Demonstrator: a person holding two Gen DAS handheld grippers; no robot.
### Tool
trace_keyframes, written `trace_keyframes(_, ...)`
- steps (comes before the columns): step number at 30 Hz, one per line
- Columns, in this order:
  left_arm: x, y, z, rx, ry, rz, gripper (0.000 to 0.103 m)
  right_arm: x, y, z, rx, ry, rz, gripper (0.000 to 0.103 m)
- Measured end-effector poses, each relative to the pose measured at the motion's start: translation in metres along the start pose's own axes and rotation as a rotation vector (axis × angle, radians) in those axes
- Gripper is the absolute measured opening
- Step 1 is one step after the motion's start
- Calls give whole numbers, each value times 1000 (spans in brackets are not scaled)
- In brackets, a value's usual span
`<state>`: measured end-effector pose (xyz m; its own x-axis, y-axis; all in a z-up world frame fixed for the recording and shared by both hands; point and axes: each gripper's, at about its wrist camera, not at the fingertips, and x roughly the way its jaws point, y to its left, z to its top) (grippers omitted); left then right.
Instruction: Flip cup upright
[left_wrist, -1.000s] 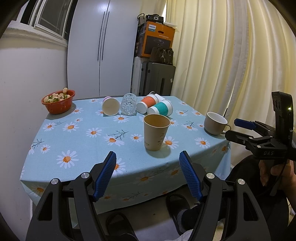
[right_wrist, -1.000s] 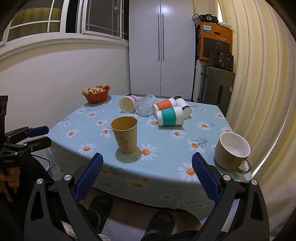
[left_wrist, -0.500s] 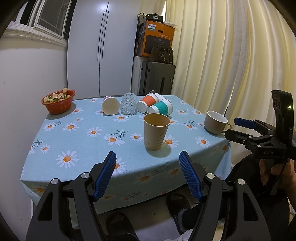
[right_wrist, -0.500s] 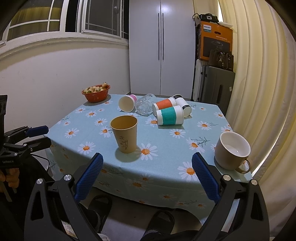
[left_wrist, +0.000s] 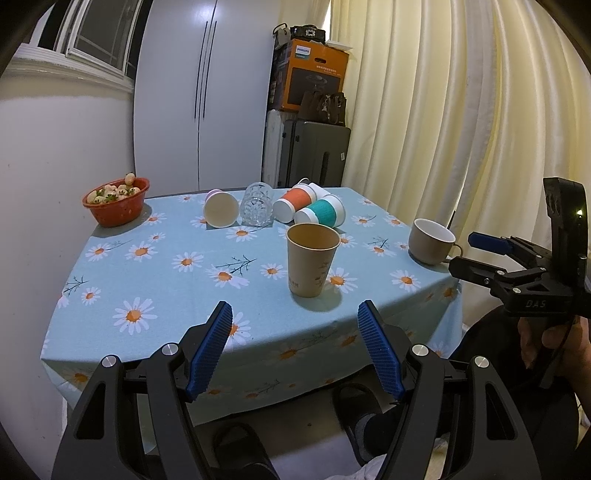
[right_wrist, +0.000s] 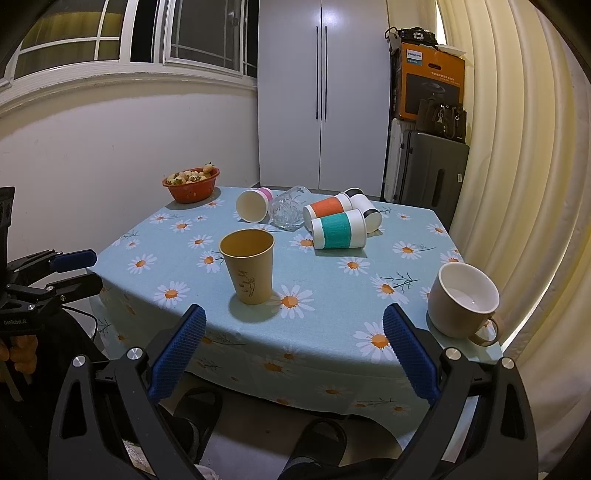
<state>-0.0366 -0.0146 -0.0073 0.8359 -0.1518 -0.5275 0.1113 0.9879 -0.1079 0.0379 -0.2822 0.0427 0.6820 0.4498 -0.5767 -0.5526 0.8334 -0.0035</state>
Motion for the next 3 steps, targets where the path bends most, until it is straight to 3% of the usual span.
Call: trace_keyframes(3, 0, 1, 0, 0, -1, -1, 69, 0, 0, 0, 2, -2, 1, 96)
